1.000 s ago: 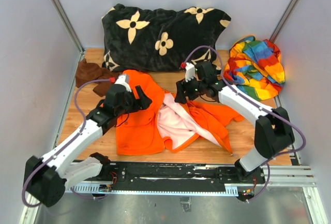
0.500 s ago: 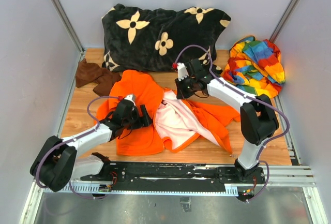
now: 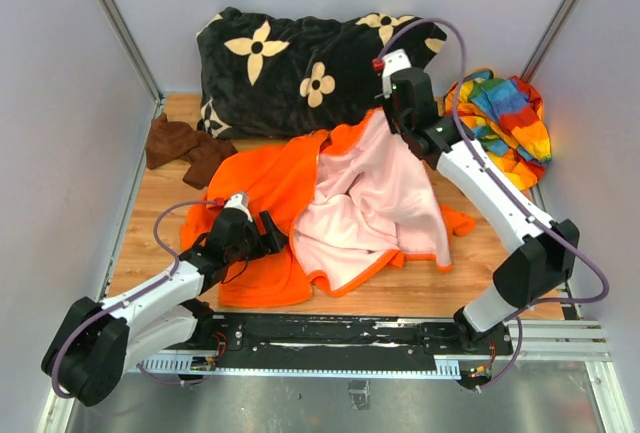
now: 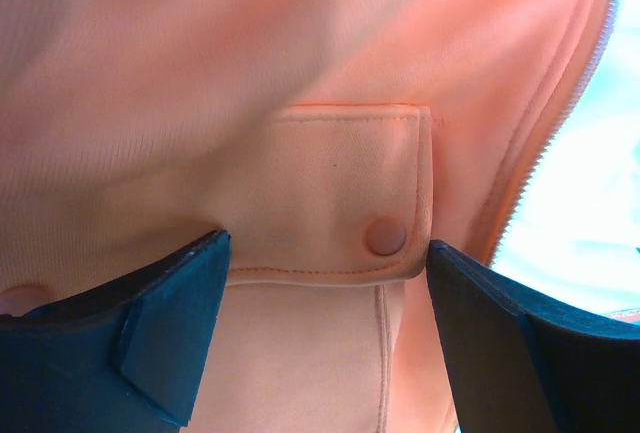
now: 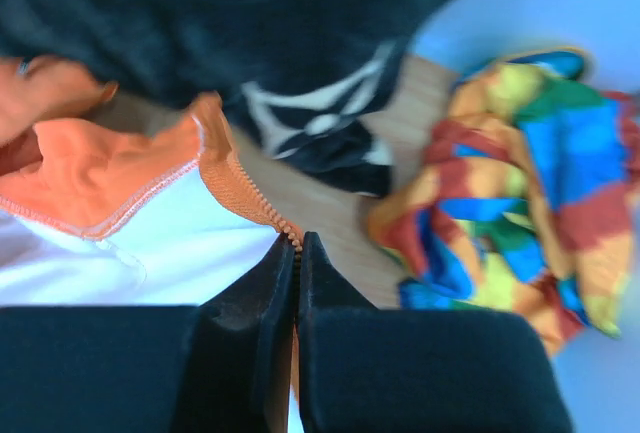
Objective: Zip up the jacket
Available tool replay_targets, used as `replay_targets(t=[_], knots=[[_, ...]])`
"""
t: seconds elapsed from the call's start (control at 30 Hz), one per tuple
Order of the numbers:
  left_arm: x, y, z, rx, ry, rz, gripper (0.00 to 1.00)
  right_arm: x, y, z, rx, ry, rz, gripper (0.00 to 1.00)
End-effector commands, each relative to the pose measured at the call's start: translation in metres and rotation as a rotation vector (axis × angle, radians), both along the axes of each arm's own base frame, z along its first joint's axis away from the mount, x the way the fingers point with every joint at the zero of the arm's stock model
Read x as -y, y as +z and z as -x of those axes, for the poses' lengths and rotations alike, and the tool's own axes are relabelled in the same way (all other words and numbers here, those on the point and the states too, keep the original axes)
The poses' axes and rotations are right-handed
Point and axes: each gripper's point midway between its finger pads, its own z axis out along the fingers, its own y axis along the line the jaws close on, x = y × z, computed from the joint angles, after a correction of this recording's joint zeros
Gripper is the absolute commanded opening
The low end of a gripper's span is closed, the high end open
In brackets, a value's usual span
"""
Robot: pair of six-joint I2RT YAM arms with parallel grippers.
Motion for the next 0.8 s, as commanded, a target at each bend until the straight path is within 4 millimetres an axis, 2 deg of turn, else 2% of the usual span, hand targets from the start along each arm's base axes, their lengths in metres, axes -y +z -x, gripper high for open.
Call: replay_targets(t=[0.0,0.07,0.13,0.23,0.33,0.43,0.57,0.63,0.77], knots=[[-0.022,-0.024,0.019,-0.084,0.047,-0.084,0.85,0.073,0.069,-0.016,0.231,-0.322,0.062,0.01],[-0.021,-0.02,0.017,-0.072,0.047,-0.078,0.85,0.078,0.07,-0.021,0.234,-0.355,0.08,0.01],[-0.018,-0.016,0.015,-0.06,0.041,-0.068,0.85,0.068,0.057,-0.027,0.199,-0.324,0.073,0.01],[-0.015,-0.009,0.01,-0.043,0.033,-0.058,0.85,0.046,0.021,-0.033,0.109,-0.246,0.054,0.01],[-0.011,-0.001,0.007,-0.028,0.026,-0.047,0.85,0.01,-0.02,-0.03,-0.001,-0.118,0.016,0.04],[-0.006,0.01,0.002,-0.004,0.015,-0.026,0.86,-0.031,-0.055,-0.017,-0.111,0.035,-0.002,0.13],[0.002,0.029,-0.004,0.03,-0.004,0.005,0.86,-0.074,-0.081,0.012,-0.23,0.226,-0.025,0.3],[0.006,0.044,-0.01,0.058,-0.013,0.018,0.87,-0.084,-0.083,0.027,-0.287,0.294,-0.066,0.36],[0.009,0.071,-0.021,0.114,-0.023,0.016,0.9,-0.082,-0.077,0.057,-0.32,0.371,-0.109,0.51]])
